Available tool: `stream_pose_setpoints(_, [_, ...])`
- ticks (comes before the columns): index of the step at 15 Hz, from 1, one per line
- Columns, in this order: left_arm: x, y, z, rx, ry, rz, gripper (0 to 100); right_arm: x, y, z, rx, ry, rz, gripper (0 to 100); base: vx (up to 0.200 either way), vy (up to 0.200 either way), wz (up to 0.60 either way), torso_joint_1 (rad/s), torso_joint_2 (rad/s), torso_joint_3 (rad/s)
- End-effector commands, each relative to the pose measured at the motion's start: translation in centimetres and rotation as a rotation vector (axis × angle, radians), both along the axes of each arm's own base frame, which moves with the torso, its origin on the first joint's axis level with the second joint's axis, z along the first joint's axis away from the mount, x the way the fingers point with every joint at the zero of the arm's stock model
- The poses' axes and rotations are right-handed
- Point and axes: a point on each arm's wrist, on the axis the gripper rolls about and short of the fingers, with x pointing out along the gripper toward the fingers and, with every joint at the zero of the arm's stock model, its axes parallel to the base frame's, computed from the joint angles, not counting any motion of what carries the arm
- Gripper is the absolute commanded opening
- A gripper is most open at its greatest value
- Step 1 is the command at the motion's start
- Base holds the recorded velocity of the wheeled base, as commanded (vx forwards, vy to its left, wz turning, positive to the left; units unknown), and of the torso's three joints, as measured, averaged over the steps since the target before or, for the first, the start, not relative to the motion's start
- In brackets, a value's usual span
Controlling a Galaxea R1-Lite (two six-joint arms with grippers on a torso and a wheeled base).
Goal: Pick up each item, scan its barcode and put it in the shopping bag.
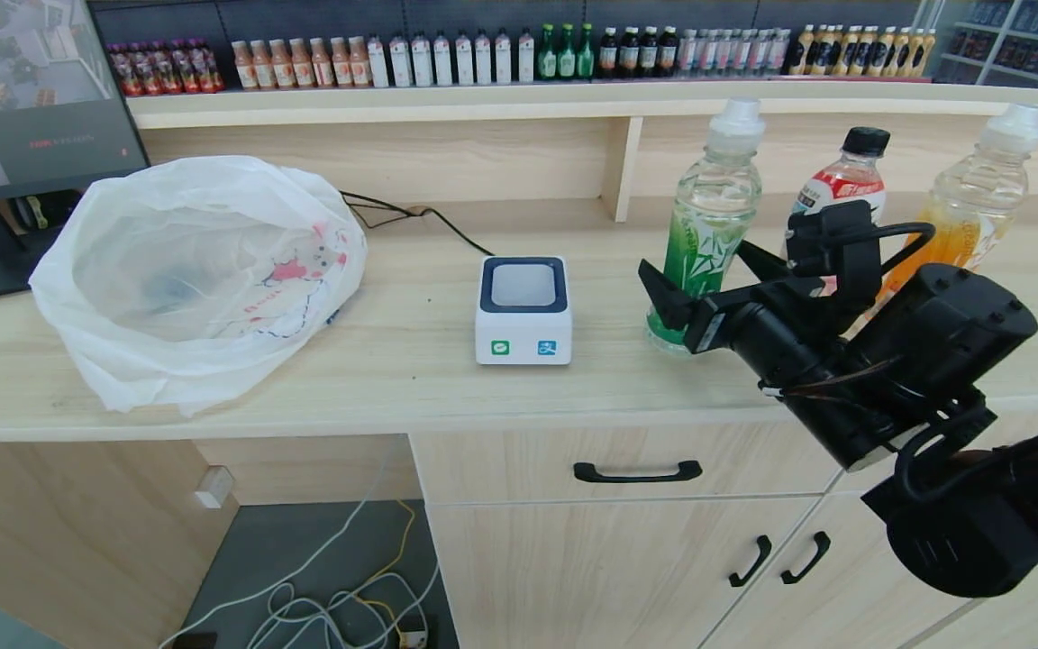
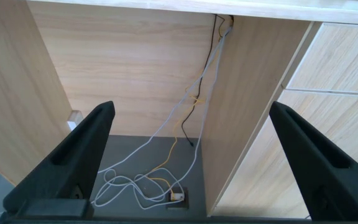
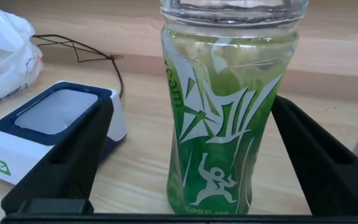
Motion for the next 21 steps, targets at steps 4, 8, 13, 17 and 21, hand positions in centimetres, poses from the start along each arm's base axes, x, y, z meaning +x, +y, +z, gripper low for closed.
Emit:
stream_pose_setpoints(4, [0.0, 0.0, 0.0, 0.000, 0.000, 0.001, 100, 1.4, 0.5, 0.2, 0.010, -0.019, -0.012, 100, 0.000, 0.000, 0.00, 0.000, 0.00, 0.000])
stream_pose_setpoints(8, [0.0, 0.0, 0.0, 0.000, 0.000, 0.000, 100, 2.2, 0.8, -0.1, 0.025, -0.009, -0.045, 100, 0.000, 0.000, 0.00, 0.000, 0.00, 0.000])
stream_pose_setpoints(13, [0.0, 0.0, 0.0, 0.000, 0.000, 0.000, 100, 3.0, 1.1, 0.6, 0.069, -0.026, -0.063, 100, 0.000, 0.000, 0.00, 0.000, 0.00, 0.000])
stream_pose_setpoints(17, [0.0, 0.0, 0.0, 0.000, 0.000, 0.000, 100, 3.3, 1.1, 0.4, 0.090, -0.011, -0.085, 100, 0.000, 0.000, 0.00, 0.000, 0.00, 0.000])
stream_pose_setpoints(21, [0.0, 0.0, 0.0, 0.000, 0.000, 0.001, 100, 3.7, 1.3, 0.6, 0.097, -0.020, -0.089, 100, 0.000, 0.000, 0.00, 0.000, 0.00, 0.000])
